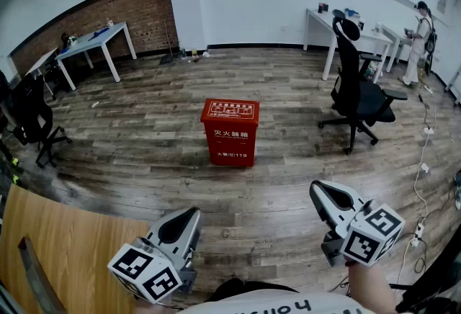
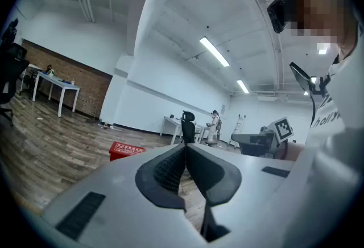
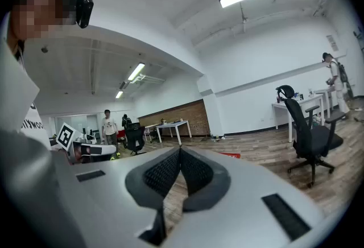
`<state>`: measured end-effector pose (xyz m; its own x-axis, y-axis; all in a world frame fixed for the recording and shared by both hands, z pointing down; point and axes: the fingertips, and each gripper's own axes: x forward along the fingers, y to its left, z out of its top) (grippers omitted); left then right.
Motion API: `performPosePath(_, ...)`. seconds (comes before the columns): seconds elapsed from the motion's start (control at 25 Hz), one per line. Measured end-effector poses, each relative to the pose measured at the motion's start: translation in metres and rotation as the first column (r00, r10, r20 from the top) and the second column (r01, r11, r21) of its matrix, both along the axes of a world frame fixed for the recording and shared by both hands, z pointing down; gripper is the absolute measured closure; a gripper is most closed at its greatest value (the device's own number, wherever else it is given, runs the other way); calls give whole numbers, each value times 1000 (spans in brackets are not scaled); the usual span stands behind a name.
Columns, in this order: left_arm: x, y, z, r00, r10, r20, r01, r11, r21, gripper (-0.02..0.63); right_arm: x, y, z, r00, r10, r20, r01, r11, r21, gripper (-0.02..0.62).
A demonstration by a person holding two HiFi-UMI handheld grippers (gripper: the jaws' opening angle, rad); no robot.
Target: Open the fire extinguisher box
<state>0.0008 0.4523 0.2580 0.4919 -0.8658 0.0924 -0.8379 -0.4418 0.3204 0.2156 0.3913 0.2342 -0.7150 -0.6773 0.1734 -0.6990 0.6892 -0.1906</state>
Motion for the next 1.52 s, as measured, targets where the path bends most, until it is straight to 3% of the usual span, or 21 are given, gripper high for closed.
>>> performPosePath(0.72, -12, 2, 5, 1000, -5, -7, 5, 1000, -13, 597, -6, 6, 0, 1000, -5, 12, 5, 1000, 3, 586)
performPosePath(1.16, -47, -5, 20, 998, -61, 14, 61, 997, -40, 597, -20, 3, 12, 999, -1, -48, 4, 999, 51, 586)
performPosePath(1.52, -75, -18, 24, 999, -33, 11, 33, 999, -26, 596, -52, -9, 22, 998, 20, -58, -16, 998, 63, 586)
